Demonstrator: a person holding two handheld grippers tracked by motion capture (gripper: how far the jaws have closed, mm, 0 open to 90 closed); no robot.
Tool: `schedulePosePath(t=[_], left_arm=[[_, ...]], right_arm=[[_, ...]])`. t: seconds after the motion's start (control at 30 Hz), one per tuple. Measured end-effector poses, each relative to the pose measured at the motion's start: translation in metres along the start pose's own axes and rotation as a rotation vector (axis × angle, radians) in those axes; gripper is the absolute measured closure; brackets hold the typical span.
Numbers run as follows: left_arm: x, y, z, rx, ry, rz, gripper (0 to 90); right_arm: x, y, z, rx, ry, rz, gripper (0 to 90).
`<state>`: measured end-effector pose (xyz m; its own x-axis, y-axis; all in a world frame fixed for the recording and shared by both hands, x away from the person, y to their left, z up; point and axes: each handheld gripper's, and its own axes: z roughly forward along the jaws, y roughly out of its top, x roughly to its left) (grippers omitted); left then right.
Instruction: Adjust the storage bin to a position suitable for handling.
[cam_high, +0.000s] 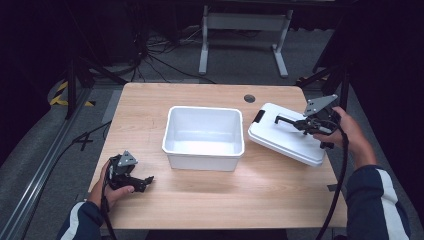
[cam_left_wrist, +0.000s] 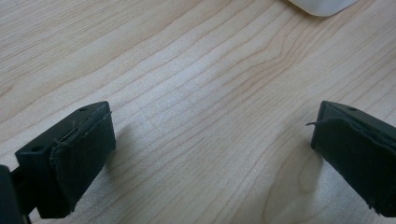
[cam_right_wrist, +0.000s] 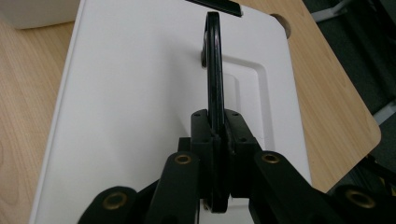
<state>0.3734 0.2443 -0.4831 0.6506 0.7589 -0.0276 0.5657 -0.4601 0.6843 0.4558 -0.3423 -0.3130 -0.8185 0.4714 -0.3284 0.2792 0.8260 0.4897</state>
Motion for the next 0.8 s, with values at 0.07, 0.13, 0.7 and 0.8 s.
schedulePosePath(t=[0.07,0.13,0.7,0.8], left_arm=[[0.000,0.000,0.000,0.000,0.000,0.001,0.2],[0.000,0.000,0.000,0.000,0.000,0.000,0.2],[0.000,0.000,0.000,0.000,0.002,0.002,0.2],[0.001,0.000,0.000,-0.003,0.005,0.020,0.2]], right_arm=[[0.000,0.000,0.002,-0.001,0.004,0.004,84.4],[0.000,-0.001,0.007,-0.005,0.008,0.010,84.4],[0.002,-0.017,0.056,0.010,0.013,0.069,84.3],[0.001,-0.022,0.064,0.011,0.013,0.088,84.3]])
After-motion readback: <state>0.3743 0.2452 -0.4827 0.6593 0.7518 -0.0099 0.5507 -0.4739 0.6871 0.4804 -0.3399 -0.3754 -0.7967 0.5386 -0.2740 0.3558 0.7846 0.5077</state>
